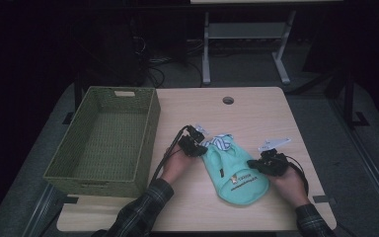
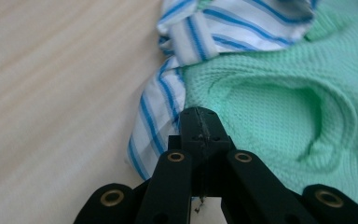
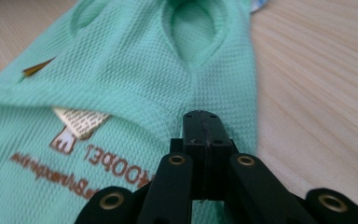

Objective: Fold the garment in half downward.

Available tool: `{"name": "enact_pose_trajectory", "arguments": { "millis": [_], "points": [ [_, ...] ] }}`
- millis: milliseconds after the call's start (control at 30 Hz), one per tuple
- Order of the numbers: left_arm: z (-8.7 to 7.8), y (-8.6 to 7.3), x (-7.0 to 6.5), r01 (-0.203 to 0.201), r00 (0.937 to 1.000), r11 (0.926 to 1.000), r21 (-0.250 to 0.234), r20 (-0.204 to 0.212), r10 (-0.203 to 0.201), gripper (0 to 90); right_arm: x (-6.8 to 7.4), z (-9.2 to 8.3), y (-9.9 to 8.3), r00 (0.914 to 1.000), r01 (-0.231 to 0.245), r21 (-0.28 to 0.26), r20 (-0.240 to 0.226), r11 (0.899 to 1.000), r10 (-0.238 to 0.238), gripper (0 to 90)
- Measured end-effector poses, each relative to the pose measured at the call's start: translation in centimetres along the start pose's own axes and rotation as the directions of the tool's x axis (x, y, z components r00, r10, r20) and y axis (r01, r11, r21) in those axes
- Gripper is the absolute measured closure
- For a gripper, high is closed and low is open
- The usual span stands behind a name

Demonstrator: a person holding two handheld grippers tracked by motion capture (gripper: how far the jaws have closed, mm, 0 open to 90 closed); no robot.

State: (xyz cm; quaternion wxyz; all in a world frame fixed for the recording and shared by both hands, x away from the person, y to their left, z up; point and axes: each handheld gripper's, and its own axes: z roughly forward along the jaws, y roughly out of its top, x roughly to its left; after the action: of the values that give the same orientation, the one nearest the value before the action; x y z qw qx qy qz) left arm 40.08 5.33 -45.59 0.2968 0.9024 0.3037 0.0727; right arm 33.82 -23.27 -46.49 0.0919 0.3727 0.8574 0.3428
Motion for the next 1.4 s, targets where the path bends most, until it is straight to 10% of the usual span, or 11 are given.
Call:
{"name": "enact_pose_trajectory", "arguments": {
  "millis": [467,733,1000,1400],
  "points": [
    [-2.9,-3.0,-2.8,-0.019,0.9973,0.9993,-0.032,0.07,0.022,89.1,0.2,-0.1,0.1,1.0,0.002,-0.009,0.001,1.0,-0.002,89.8],
    [-4.0,-3.5,-1.9,0.037,0.9991,0.9961,-0.08,0.024,-0.036,62.3,2.9,-0.1,1.5,0.9951,0.053,-0.077,-0.079,0.996,-0.059,89.8],
    [-2.5,-4.0,-1.4,0.055,0.9984,0.9981,-0.029,0.011,-0.055,45.8,4.4,2.4,1.8,0.9884,0.121,0.002,-0.093,0.993,-0.12,89.8],
    [-2.4,-3.8,-2.2,-0.002,0.9999,0.9998,-0.019,-0.012,0.002,64.6,4.8,2.4,1.9,0.9882,0.135,0.01,-0.074,0.991,-0.134,89.8]
  ]
}}
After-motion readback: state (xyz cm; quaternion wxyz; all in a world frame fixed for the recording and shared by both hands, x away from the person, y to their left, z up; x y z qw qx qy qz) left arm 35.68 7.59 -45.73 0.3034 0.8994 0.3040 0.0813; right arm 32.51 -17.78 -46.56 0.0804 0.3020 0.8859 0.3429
